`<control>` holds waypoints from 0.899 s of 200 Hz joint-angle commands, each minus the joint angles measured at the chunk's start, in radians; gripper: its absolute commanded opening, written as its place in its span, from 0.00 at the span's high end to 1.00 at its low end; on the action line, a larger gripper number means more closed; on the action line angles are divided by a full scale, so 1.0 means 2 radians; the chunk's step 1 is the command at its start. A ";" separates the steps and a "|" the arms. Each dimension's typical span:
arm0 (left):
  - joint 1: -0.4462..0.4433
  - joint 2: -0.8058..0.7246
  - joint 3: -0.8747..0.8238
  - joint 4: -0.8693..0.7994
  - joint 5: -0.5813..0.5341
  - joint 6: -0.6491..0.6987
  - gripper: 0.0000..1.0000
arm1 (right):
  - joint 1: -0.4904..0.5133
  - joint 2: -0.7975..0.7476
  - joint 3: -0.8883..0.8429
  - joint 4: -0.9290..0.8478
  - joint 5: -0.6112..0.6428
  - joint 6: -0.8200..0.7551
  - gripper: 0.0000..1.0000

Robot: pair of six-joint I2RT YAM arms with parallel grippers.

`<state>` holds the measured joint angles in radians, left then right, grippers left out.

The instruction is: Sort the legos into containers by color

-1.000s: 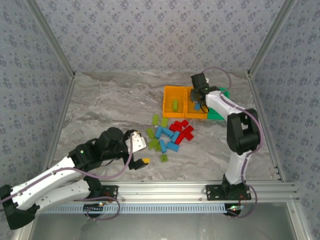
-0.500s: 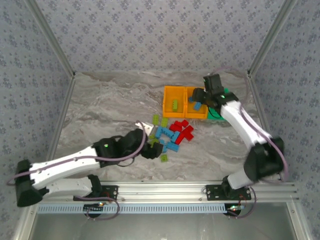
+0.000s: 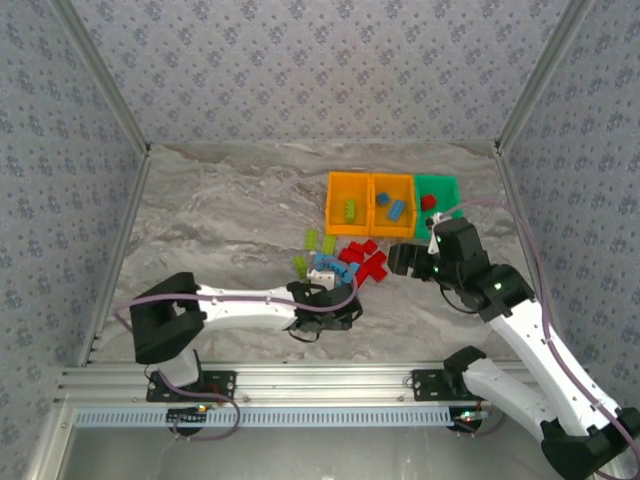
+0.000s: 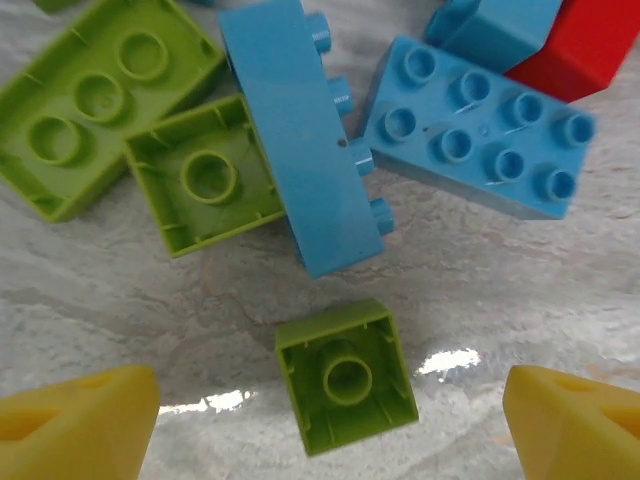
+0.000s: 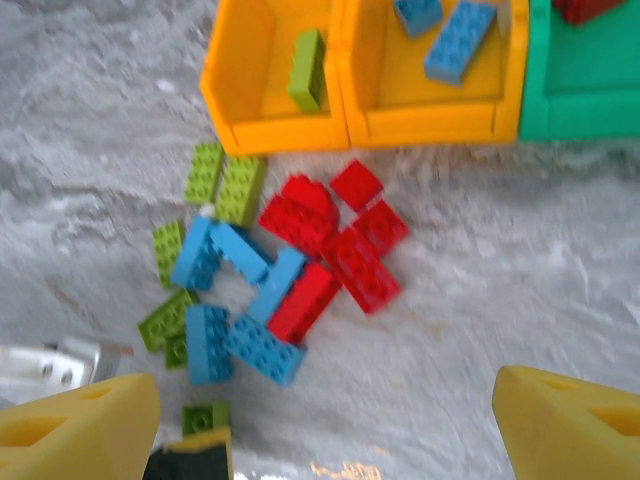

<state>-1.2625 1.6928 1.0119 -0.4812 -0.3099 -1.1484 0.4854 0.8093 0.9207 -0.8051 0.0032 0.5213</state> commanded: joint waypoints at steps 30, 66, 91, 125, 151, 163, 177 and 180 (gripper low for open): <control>0.007 0.050 0.030 0.026 0.007 -0.016 0.41 | 0.005 -0.001 -0.013 -0.040 -0.010 0.015 0.10; 0.010 0.056 0.023 0.012 -0.002 -0.019 0.54 | 0.006 0.016 -0.011 -0.041 -0.082 0.002 0.10; 0.014 0.044 0.010 0.013 -0.002 -0.018 0.66 | 0.006 0.016 -0.016 -0.037 -0.116 0.003 0.10; 0.014 -0.013 0.016 0.012 0.004 0.030 0.76 | 0.007 0.008 -0.012 -0.022 -0.121 0.022 0.10; 0.027 -0.064 0.062 -0.014 -0.042 0.095 0.76 | 0.007 -0.005 0.003 -0.007 -0.113 0.035 0.10; 0.051 -0.068 0.092 -0.021 -0.059 0.136 0.76 | 0.006 -0.011 0.012 0.000 -0.102 0.039 0.10; 0.088 -0.057 0.128 -0.012 -0.062 0.183 0.76 | 0.005 -0.014 0.018 0.008 -0.089 0.045 0.11; 0.096 -0.053 0.135 -0.008 -0.061 0.192 0.76 | 0.006 -0.015 0.018 0.009 -0.087 0.046 0.11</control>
<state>-1.1793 1.5917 1.1614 -0.5049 -0.3553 -0.9672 0.4919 0.8024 0.9092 -0.8314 -0.2028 0.5777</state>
